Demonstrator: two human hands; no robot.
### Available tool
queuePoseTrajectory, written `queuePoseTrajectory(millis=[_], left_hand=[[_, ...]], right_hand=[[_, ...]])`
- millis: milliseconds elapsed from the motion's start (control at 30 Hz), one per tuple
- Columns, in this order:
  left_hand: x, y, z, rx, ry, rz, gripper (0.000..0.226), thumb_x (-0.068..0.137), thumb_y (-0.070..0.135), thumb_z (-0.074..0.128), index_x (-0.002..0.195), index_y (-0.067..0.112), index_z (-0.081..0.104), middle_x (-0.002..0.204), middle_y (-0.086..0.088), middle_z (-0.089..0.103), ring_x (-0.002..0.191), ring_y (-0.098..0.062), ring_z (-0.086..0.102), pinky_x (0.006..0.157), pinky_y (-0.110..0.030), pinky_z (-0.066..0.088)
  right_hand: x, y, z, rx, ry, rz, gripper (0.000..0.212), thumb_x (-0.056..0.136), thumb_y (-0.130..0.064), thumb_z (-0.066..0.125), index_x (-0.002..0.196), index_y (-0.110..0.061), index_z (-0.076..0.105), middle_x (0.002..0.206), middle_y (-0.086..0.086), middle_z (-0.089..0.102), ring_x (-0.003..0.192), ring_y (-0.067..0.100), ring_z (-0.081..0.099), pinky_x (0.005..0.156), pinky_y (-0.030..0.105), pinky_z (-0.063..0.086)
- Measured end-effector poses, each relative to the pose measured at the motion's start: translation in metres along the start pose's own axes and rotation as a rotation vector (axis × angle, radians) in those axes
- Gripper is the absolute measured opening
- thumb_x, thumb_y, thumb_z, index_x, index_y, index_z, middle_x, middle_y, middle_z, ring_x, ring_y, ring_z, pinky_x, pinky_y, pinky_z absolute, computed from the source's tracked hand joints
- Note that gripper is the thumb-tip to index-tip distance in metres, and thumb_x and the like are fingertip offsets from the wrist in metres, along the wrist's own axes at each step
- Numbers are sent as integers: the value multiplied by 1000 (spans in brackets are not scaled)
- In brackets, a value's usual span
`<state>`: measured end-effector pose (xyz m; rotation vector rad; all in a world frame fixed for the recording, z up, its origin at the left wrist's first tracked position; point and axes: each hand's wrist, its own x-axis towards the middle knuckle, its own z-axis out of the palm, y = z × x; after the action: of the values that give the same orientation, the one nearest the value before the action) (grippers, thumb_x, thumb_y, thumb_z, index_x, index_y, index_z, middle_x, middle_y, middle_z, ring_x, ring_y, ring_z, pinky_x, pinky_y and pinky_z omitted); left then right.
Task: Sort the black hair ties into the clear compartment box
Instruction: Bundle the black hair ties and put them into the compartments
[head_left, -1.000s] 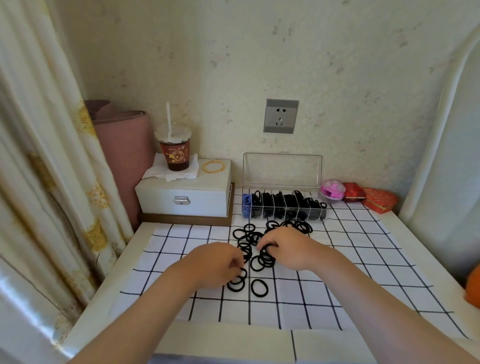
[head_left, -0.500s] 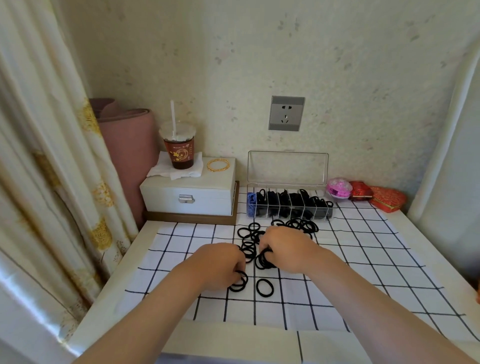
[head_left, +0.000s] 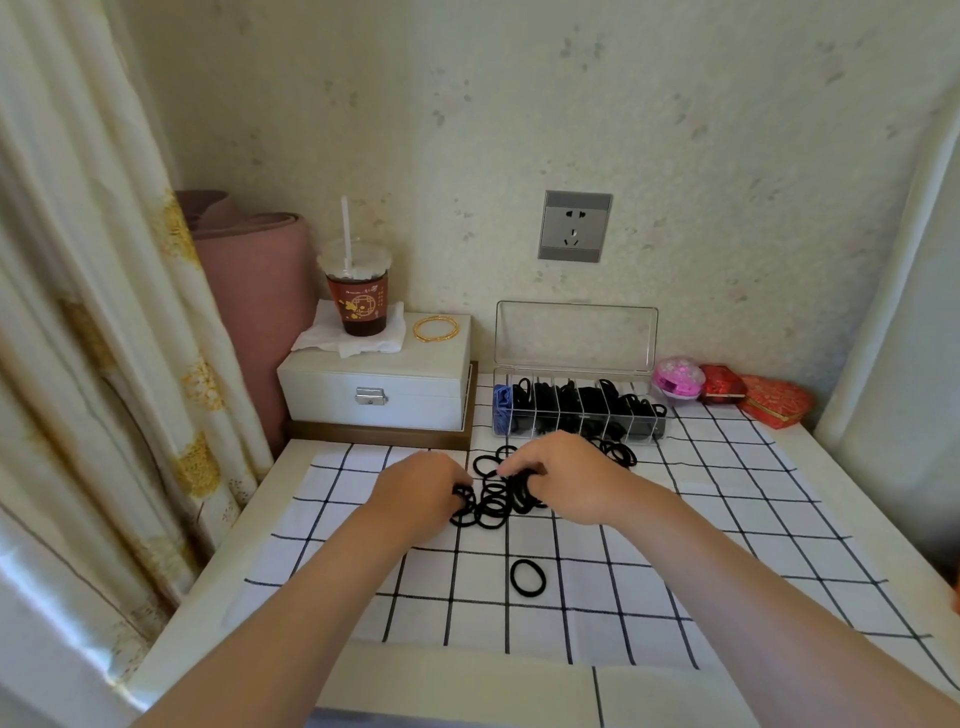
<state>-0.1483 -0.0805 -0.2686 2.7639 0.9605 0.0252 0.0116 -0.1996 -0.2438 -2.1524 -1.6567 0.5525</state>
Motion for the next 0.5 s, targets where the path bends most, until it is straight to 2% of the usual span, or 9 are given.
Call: queuePoseTrajectory(millis=[67,133,200,267,367,500], left_hand=[[2,1,-2,46,11,6,25,94,30,59,116,35,70,113,4,66,102,-19,62,77,-29,49],[2,0,-2,89,42,19,23,95,31,59,115,31,69,112,0,59,100,-20,58,74,-28,45],[1,-2,2,107,51,41,25,97,31,56,119,25,65,115,-1,56,102,-20,57,77,-28,44],[0,-3,3,103,53,45,26,98,28,53,123,22,61,118,-2,58,105,-21,57,81,-30,45],[2,-9,-1,5,50,27,23,101,27,46,121,22,56,114,-2,63,101,-20,58,79,-30,44],[0,-15,-5,-90,5,0,18,99,31,51,114,26,60,109,4,63,96,-15,55,83,-31,48]], right_hand=[[4,-4,9,-29,-24,-25,38,95,-5,55,127,-22,67,132,-4,64,120,12,59,106,26,44],[8,-7,16,-98,-23,-41,30,95,-10,56,122,-15,69,124,2,68,113,19,61,101,33,48],[12,-8,21,-148,-16,-44,21,93,-16,58,108,-11,71,106,6,70,98,23,63,88,38,52],[14,-8,24,-151,-16,-26,18,92,-20,59,101,-12,73,95,2,68,88,20,61,77,32,51],[15,-11,28,-152,-9,-19,22,89,-19,62,106,-15,75,102,-1,69,92,17,63,83,32,54],[16,-13,25,-134,10,31,14,88,-15,63,92,-15,77,91,6,72,83,22,68,79,36,59]])
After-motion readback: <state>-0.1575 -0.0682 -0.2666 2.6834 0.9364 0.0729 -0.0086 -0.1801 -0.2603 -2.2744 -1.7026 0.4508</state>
